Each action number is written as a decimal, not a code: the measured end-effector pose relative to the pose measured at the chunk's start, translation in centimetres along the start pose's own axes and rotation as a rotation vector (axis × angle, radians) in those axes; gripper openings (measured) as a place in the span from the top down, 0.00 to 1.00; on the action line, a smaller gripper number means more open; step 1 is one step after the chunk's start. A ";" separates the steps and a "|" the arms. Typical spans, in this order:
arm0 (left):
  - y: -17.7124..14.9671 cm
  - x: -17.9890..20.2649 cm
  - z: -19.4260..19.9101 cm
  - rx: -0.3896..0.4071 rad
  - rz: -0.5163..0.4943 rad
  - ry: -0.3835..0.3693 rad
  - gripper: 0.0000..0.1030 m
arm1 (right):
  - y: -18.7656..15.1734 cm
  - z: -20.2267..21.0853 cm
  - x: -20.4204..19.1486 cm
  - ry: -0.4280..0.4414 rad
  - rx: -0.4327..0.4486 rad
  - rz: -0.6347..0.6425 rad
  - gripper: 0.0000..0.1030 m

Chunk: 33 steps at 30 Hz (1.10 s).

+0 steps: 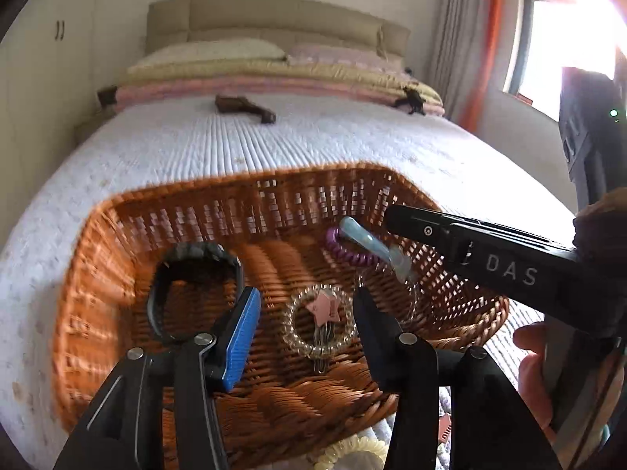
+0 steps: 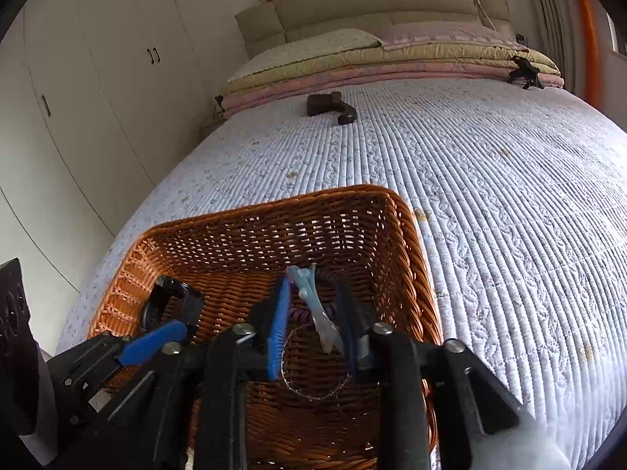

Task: Organize jewelry
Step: 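Carry the bracelet and pendant into the basket and open both tools, then move both open tools back toward the remaining jewelry on the bed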

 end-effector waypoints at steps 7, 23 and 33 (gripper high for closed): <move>2.0 -0.7 4.8 0.113 0.061 -0.061 0.51 | 1.1 3.8 -0.6 -0.029 0.097 0.016 0.70; 0.2 -5.6 24.3 0.373 0.135 -0.090 0.51 | -2.6 18.0 -7.6 -0.014 0.250 0.161 0.70; -7.6 -7.9 22.0 0.257 0.217 -0.058 0.51 | -8.5 18.6 -5.6 -0.034 0.190 0.171 0.70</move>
Point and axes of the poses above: each gripper's, at about its wrist camera, not at the fingertips, and z roughly against the way its jaws point, x to its right, y to its top, the point moved 8 cm from there along -z, roughly the way its jaws point, and after that the axes turned 6 degrees about y, right-handed, at the moved point
